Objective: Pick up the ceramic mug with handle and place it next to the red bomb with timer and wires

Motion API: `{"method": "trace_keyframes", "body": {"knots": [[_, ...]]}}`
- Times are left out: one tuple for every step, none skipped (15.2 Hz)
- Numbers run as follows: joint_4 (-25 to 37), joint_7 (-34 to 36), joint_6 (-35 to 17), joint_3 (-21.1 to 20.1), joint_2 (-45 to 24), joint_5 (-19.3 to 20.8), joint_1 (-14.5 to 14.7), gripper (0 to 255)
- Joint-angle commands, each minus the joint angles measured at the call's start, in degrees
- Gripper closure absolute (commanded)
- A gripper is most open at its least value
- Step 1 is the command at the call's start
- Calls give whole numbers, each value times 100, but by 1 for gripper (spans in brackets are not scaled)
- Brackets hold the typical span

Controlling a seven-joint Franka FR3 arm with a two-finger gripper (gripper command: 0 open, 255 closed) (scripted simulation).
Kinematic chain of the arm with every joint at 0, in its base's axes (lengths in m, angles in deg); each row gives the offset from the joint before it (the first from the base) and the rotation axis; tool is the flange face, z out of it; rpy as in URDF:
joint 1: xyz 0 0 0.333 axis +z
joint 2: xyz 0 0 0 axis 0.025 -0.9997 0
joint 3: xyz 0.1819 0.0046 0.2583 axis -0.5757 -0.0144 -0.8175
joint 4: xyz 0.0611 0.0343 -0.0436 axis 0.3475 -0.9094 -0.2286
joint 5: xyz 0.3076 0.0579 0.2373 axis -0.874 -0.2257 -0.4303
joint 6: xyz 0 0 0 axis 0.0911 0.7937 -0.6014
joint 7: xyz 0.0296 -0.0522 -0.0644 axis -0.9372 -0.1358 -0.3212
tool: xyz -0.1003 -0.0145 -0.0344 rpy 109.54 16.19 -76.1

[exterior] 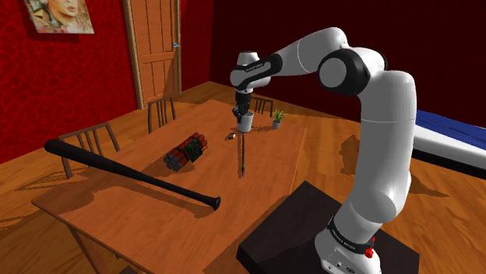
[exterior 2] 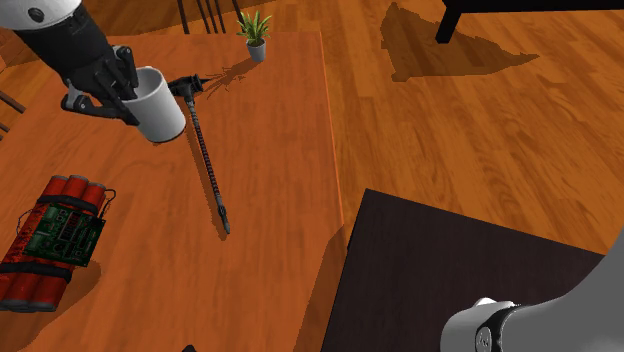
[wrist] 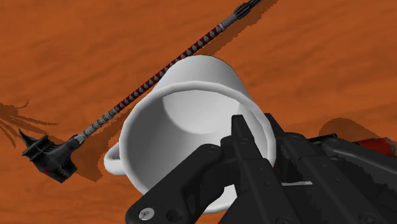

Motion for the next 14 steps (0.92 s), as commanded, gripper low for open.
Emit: {"method": "trace_keyframes", "body": {"knots": [[228,98,67,-36,-166,-11,57,255],[195,99,3,-38,-197,-15,56,255],[162,99,-61,-40,-228,-19,54,255],[131,100,-124,-43,-261,-23,52,255],[102,101,-187,-45,-295,-27,50,255],[75,101,-249,-48,-329,-31,49,255],[51,101,-309,-51,-367,-36,46,255],[26,102,-371,-53,-403,-41,44,255],[3,102,-431,-56,-441,-45,42,255],[-19,102,-492,-59,-480,-50,40,255],[-40,102,-551,-62,-519,-55,37,255],[-59,102,-611,-66,-559,-60,35,255],[-80,103,-670,-69,-599,-65,32,255],[-96,102,-729,-72,-641,-70,30,255]]}}
